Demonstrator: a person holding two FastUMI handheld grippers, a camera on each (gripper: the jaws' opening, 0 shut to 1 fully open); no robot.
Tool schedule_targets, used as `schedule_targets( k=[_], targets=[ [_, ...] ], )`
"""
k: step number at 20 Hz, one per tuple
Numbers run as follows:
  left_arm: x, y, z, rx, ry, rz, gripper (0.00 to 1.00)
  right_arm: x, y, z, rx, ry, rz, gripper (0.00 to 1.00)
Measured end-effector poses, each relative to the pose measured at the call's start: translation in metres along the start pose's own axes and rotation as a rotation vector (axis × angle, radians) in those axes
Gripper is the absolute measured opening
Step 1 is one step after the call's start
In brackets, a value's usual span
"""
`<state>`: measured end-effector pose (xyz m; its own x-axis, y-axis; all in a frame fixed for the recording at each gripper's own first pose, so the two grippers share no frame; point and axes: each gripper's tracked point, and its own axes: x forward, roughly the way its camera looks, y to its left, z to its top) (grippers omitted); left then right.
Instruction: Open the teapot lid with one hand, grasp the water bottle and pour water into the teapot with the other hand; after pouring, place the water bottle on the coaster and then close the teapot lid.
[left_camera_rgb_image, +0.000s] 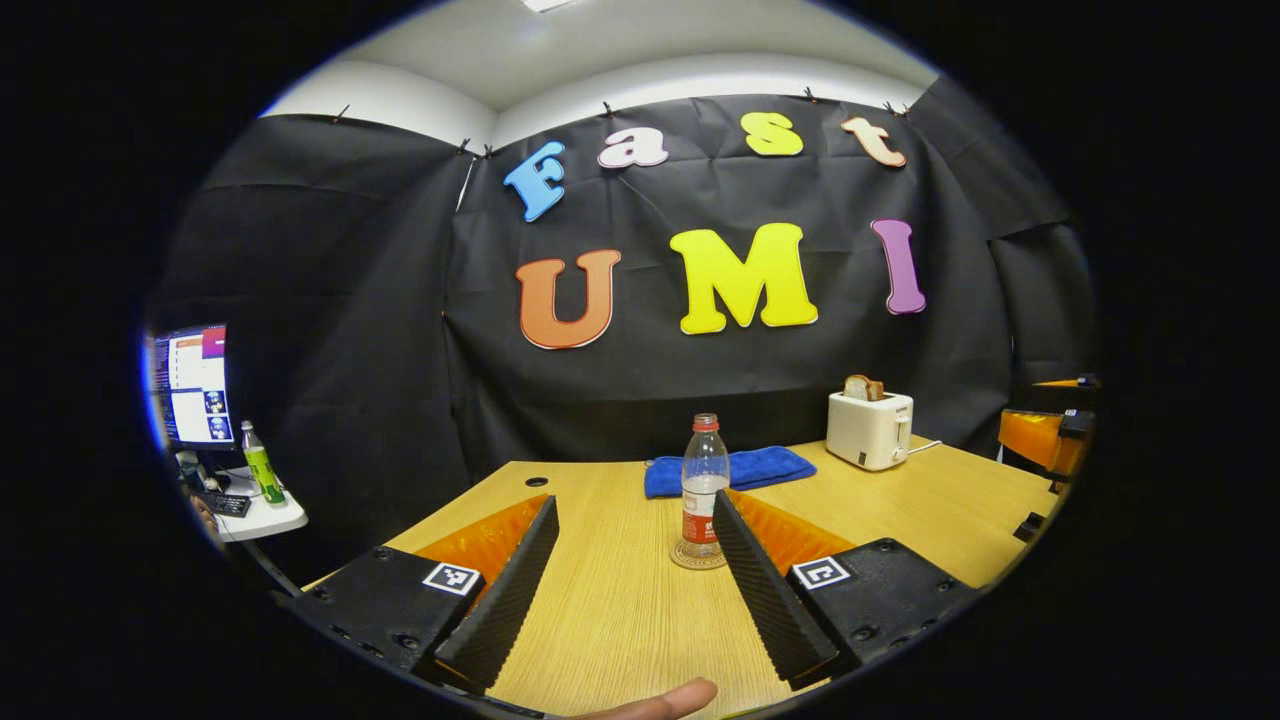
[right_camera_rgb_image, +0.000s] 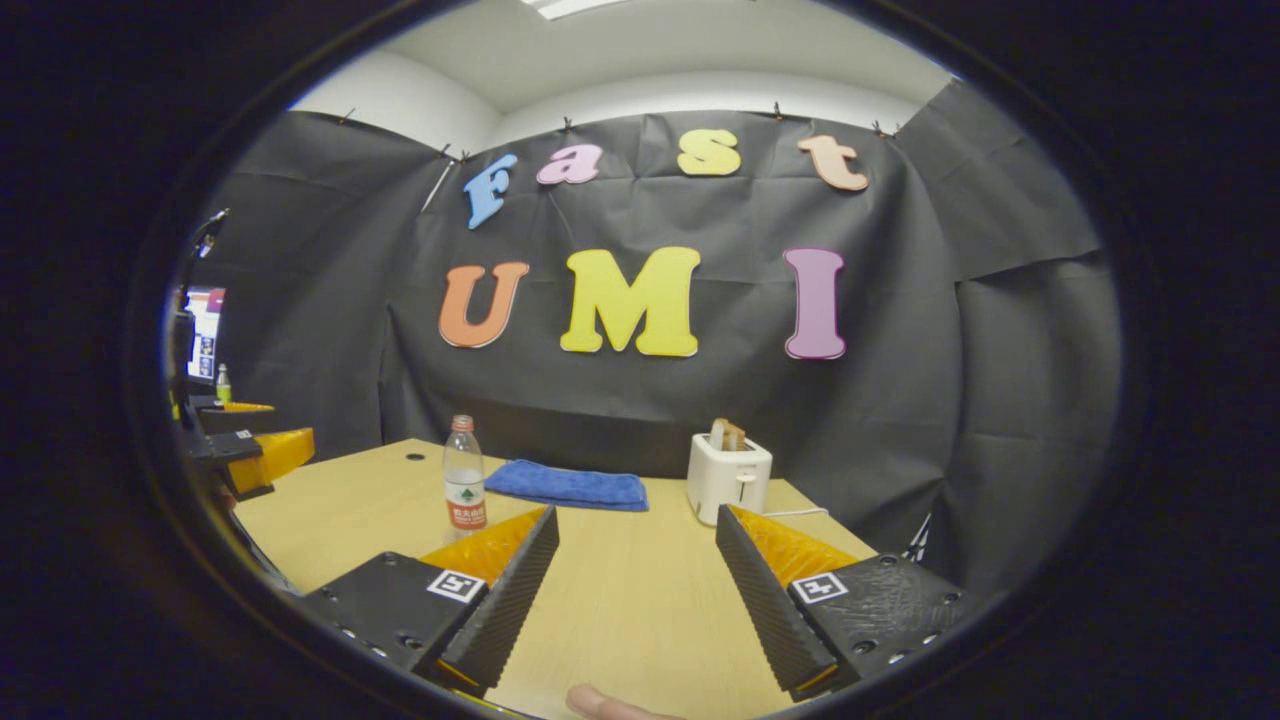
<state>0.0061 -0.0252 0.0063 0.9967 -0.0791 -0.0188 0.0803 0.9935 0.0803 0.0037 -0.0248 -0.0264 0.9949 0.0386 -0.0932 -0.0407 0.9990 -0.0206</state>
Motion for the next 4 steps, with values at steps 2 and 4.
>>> schedule_targets(
  k=[2, 4],
  targets=[
    [-0.0002, 0.0007, 0.0008, -0.016, -0.004, 0.000, 0.97, 0.0024, -0.0005, -0.0029, -0.010, 0.004, -0.008, 0.97],
    [0.0010, 0.0023, -0.0017, -0.024, 0.000, 0.007, 0.97, 0.0036, 0.0011, -0.0055, -0.017, 0.011, -0.009, 0.95]
  ],
)
